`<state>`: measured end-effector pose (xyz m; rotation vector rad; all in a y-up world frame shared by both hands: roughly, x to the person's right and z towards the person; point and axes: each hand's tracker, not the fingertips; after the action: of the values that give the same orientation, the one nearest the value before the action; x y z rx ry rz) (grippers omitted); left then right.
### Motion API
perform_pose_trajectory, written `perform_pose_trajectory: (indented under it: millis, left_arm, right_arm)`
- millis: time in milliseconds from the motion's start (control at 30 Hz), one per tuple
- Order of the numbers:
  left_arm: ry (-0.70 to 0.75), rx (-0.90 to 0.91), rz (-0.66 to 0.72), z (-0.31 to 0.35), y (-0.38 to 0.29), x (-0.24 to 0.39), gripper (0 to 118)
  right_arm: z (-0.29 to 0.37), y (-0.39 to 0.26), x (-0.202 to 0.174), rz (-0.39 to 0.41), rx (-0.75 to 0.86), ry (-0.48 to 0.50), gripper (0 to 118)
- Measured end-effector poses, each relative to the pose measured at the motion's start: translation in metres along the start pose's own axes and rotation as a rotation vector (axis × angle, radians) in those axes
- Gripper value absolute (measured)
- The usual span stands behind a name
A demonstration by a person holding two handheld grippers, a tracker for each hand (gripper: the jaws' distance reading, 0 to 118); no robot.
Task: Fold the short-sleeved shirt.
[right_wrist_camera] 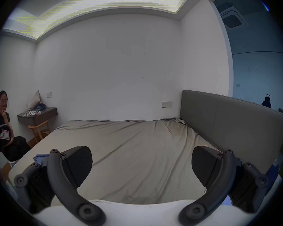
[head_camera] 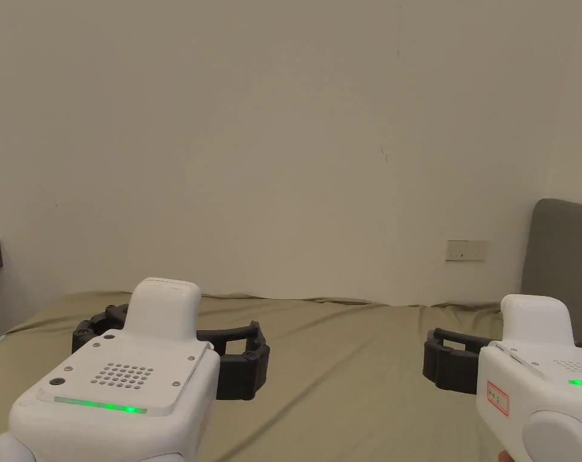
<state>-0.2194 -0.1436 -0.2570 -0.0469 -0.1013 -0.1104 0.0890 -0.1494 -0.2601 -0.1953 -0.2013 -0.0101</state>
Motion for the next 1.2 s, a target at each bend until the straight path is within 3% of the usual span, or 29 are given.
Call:
perform_pose_trajectory:
  millis: [133, 467, 500, 533, 567, 600, 667, 700, 733, 767, 800, 833, 900, 967, 1033, 1067, 1133, 1167, 1200]
  left_arm:
    - [-0.032, 0.015, 0.014, 0.006, 0.0, -0.003, 118]
    - [-0.061, 0.028, 0.103, -0.002, 0.004, -0.015, 118]
    - [-0.068, 0.069, 0.16, -0.001, 0.003, -0.018, 118]
    - [-0.091, 0.131, 0.24, 0.0, -0.001, -0.025, 118]
    - [-0.158, 0.197, 0.398, 0.0, -0.009, -0.037, 118]
    - [-0.237, 0.209, 0.639, -0.001, -0.023, -0.052, 118]
    - [-0.368, 0.093, 1.259, -0.011, -0.063, -0.081, 118]
    - [-0.439, 0.017, 1.561, -0.023, -0.089, -0.09, 118]
    - [-0.477, -0.08, 1.828, -0.034, -0.116, -0.092, 118]
    - [-0.497, -0.181, 2.087, -0.043, -0.14, -0.09, 118]
    - [-0.421, -0.202, 2.139, -0.047, -0.155, -0.093, 118]
    - [-0.353, -0.178, 2.039, -0.045, -0.155, -0.097, 118]
    - [-0.093, -0.124, 1.589, -0.035, -0.125, -0.105, 118]
    - [0.011, -0.03, 1.164, -0.03, -0.079, -0.099, 118]
    - [0.038, 0.069, 0.745, -0.025, -0.03, -0.079, 118]
    - [0.047, 0.082, 0.623, -0.023, -0.015, -0.065, 118]
    - [0.044, 0.134, 0.333, -0.017, 0.0, -0.035, 118]
    - [0.041, 0.133, 0.202, -0.014, -0.001, -0.021, 118]
    - [0.049, 0.113, 0.119, -0.013, -0.004, -0.008, 118]
  right_arm:
    - [-0.001, -0.001, 0.004, -0.021, 0.003, 0.035, 118]
    - [-0.007, 0.007, -0.012, -0.031, 0.016, 0.004, 118]
    - [-0.007, 0.013, -0.021, 0.052, 0.074, -0.017, 118]
    - [-0.005, 0.019, -0.033, 0.2, 0.14, -0.031, 118]
    - [-0.002, 0.024, -0.052, 0.438, 0.228, -0.072, 118]
    - [0.0, 0.025, -0.072, 0.723, 0.305, -0.121, 118]
    - [-0.001, 0.006, -0.102, 1.322, 0.404, -0.176, 118]
    - [-0.003, -0.008, -0.107, 1.555, 0.455, -0.192, 118]
    - [-0.007, -0.02, -0.111, 1.685, 0.48, -0.222, 118]
    - [-0.01, -0.027, -0.114, 1.724, 0.478, -0.235, 118]
    - [-0.013, -0.031, -0.117, 1.721, 0.474, -0.232, 118]
    - [-0.014, -0.026, -0.117, 1.636, 0.459, -0.212, 118]
    - [-0.017, -0.011, -0.106, 1.393, 0.417, -0.192, 118]
    - [-0.015, 0.019, -0.087, 0.99, 0.336, -0.112, 118]
    - [-0.012, 0.048, -0.051, 0.512, 0.234, 0.003, 118]
    - [-0.009, 0.051, -0.03, 0.294, 0.239, 0.082, 118]
    - [-0.003, 0.04, -0.006, 0.016, 0.248, 0.148, 118]
    - [0.002, 0.033, 0.002, -0.076, 0.235, 0.158, 118]
    - [0.004, 0.023, 0.006, -0.112, 0.202, 0.164, 118]
